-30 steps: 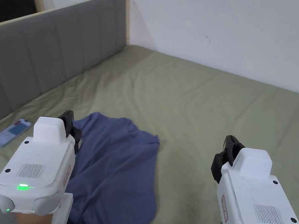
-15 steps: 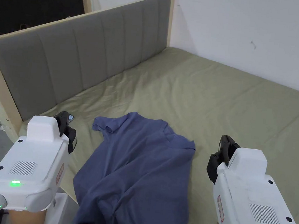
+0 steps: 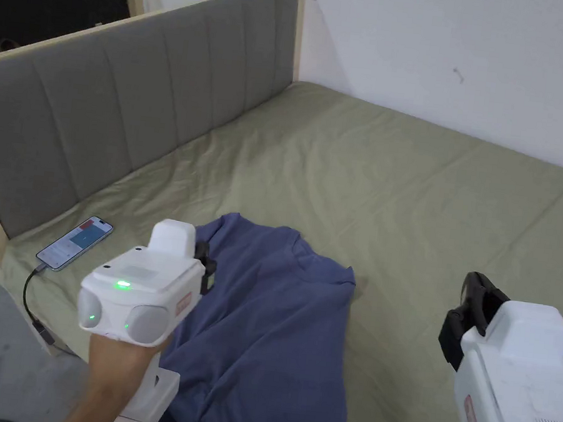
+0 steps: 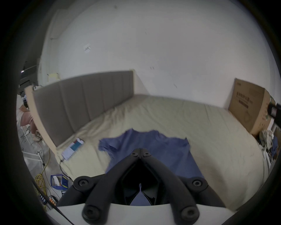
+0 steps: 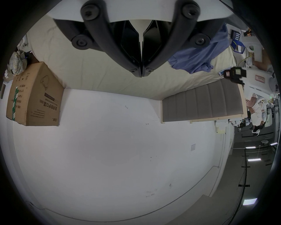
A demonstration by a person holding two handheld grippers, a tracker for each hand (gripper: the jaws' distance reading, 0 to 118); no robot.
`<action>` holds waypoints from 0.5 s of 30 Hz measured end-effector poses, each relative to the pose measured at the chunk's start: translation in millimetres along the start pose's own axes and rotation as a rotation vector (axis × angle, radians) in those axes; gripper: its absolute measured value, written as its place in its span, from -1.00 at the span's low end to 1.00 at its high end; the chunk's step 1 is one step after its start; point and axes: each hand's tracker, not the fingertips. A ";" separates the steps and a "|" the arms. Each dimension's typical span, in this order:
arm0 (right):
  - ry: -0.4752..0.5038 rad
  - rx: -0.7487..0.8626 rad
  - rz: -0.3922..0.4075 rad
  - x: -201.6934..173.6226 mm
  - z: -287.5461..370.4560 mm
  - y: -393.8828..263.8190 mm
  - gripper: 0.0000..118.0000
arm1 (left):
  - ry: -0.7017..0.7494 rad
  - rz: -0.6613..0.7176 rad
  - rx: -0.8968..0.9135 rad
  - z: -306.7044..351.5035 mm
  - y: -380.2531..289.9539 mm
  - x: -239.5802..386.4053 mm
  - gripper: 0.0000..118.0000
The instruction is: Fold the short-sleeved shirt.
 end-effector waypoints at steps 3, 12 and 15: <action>-0.030 -0.011 0.001 10.3 -4.3 -2.5 -1.00 | -0.036 -0.029 -0.147 -48.9 -10.6 7.0 -0.91; -0.086 -0.086 0.004 44.4 -16.7 -27.4 -1.00 | 0.025 0.025 -0.423 -137.7 -46.1 11.0 0.88; -0.110 -0.112 0.002 48.2 -17.6 -34.6 -1.00 | 0.030 0.054 -0.502 -154.3 -55.3 6.9 0.88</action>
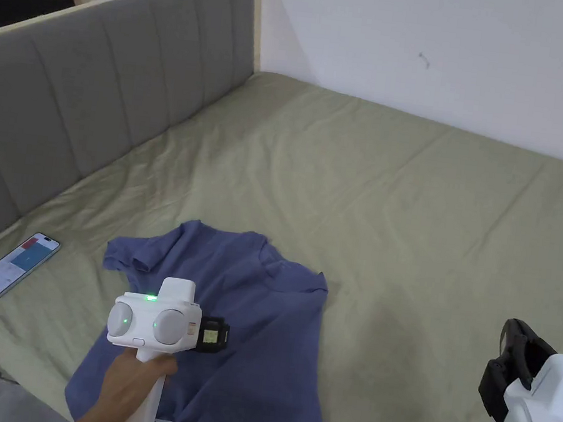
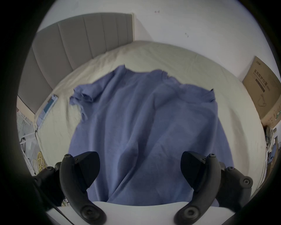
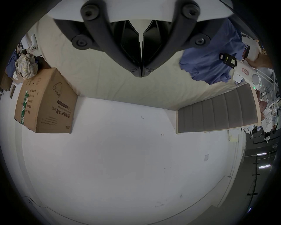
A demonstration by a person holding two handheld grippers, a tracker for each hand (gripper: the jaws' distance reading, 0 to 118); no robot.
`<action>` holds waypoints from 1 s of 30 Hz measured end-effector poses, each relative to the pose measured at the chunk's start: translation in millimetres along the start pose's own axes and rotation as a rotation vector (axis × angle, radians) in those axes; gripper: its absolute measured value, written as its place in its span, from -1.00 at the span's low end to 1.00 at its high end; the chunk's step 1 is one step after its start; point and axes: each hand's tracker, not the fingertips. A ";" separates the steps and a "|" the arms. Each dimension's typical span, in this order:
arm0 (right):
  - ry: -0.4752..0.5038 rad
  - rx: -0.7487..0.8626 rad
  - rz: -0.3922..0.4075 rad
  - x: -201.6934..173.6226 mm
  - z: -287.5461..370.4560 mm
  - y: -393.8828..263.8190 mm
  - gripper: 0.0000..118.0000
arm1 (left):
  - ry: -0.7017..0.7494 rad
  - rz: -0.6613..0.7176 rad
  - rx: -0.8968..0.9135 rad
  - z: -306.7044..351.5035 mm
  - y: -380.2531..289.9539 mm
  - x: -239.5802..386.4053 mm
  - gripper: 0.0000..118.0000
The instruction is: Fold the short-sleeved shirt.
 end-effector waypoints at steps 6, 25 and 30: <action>-0.034 -0.019 -0.024 3.9 -0.3 -3.7 -1.00 | 0.008 -0.075 -0.031 -19.1 -14.7 10.6 0.11; -0.087 0.027 -0.031 38.9 39.8 10.8 -1.00 | -0.369 0.004 0.263 125.8 14.4 52.2 -0.99; -0.110 0.057 -0.059 58.7 62.3 14.9 -1.00 | -0.466 -0.129 0.378 193.0 47.7 100.4 -1.00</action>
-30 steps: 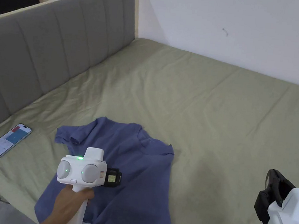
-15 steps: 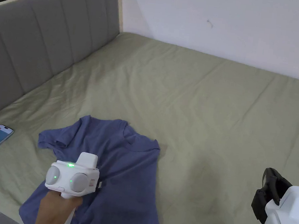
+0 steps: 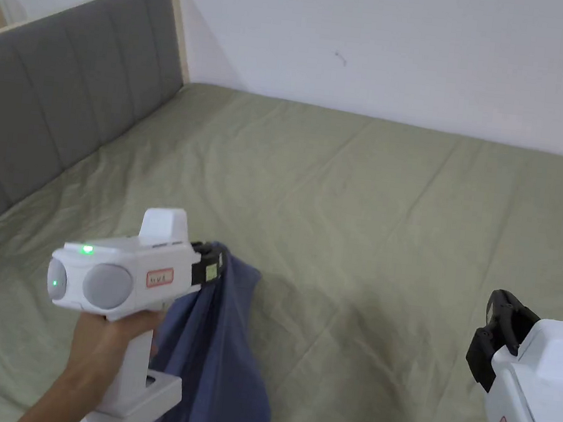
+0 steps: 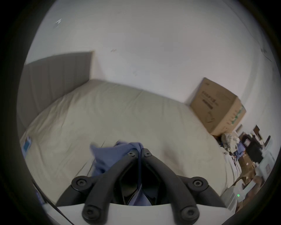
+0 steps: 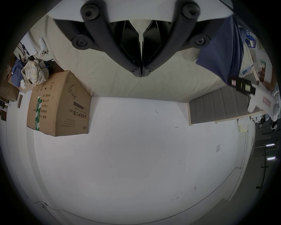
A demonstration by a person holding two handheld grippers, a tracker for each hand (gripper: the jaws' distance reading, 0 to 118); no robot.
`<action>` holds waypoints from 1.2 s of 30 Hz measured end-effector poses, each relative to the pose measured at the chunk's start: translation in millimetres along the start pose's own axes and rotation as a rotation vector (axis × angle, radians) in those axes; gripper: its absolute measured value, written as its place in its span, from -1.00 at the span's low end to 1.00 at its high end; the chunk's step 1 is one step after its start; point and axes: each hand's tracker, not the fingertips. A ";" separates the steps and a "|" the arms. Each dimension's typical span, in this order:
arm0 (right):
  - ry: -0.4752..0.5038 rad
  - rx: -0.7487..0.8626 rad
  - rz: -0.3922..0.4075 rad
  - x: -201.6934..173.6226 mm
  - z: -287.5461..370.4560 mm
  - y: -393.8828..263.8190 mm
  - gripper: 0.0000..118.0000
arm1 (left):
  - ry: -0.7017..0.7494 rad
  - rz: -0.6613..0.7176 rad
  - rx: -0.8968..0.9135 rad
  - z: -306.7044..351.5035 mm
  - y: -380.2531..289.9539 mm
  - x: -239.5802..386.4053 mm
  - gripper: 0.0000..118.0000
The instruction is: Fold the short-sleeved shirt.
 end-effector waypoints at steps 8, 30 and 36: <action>-0.092 0.084 -0.024 45.3 40.2 17.0 -1.00 | -0.211 -0.209 0.145 32.2 80.1 123.6 -1.00; -0.343 0.096 -0.019 150.4 110.1 -4.9 -1.00 | -0.505 -0.470 -0.270 -80.8 -48.3 293.6 -1.00; -0.323 0.058 -0.027 149.5 103.6 -20.2 -1.00 | -0.337 -0.495 -0.458 -146.4 -125.1 280.2 -1.00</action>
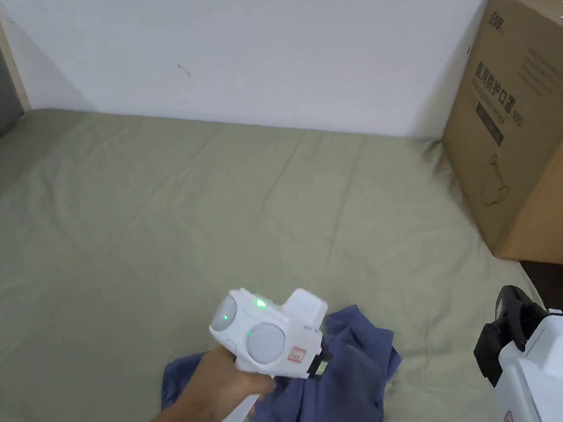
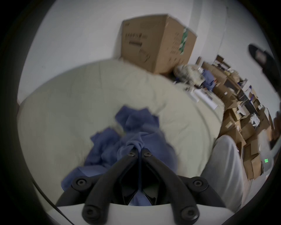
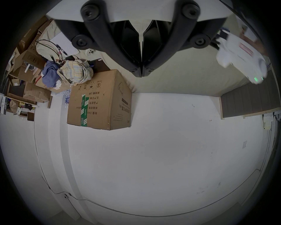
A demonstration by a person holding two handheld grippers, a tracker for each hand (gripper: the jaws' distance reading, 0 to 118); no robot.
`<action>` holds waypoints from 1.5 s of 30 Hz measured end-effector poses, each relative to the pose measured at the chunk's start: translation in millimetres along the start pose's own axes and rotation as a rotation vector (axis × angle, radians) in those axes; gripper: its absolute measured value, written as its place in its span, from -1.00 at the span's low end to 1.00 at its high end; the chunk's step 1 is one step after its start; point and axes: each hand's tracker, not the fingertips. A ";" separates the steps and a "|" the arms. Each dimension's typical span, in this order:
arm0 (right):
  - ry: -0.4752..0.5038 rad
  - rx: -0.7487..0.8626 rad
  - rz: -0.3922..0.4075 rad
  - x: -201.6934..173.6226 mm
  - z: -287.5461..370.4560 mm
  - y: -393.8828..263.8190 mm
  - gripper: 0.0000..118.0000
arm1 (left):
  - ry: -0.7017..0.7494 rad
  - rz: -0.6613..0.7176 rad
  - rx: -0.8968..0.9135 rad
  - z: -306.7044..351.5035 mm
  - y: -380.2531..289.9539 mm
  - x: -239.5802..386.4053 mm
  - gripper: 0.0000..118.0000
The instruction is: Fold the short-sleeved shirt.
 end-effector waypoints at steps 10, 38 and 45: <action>0.016 -0.031 -0.006 -6.8 -6.5 -9.4 -1.00 | 0.074 0.106 -0.080 -41.4 -33.9 -11.5 -0.54; 0.082 0.084 0.002 -38.9 2.1 36.9 -1.00 | 0.609 0.147 0.869 200.0 -52.4 -31.9 -0.82; 0.094 0.082 0.001 -41.6 1.5 37.1 -1.00 | 0.568 0.164 0.827 199.3 -56.1 -38.6 -1.00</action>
